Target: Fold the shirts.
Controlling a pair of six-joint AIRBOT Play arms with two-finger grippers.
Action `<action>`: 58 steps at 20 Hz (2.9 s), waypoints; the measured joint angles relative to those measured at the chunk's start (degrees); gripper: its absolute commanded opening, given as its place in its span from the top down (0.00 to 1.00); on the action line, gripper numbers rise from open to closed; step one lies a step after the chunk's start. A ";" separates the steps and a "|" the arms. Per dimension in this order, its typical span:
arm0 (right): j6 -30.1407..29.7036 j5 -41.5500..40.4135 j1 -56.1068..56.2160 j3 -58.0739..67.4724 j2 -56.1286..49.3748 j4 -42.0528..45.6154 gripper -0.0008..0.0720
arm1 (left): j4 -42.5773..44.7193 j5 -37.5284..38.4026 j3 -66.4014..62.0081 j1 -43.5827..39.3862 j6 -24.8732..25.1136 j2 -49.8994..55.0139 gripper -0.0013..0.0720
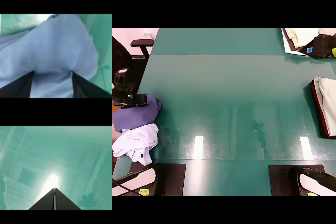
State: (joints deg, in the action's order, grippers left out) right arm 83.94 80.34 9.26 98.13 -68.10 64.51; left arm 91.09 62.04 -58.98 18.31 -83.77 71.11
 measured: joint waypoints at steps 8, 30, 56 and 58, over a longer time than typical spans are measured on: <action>0.00 -1.77 0.00 1.38 -0.02 -0.02 0.96 | -0.90 1.90 -4.24 0.35 -1.09 -4.37 0.95; 0.00 -3.93 0.00 19.23 0.09 -0.02 0.96 | -14.88 10.23 -44.17 -61.24 4.44 11.41 0.07; 1.01 -4.24 -1.18 -1.46 5.25 -0.09 0.96 | -35.06 -3.63 -8.81 -27.98 4.20 18.49 0.95; 1.44 -2.43 -3.17 -5.20 5.51 -0.09 0.96 | -35.06 -4.04 -9.62 -27.78 4.46 18.51 0.95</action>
State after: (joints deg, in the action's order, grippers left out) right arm 85.38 77.91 6.09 92.92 -62.59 64.42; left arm 56.03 58.00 -68.60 -9.47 -79.31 89.62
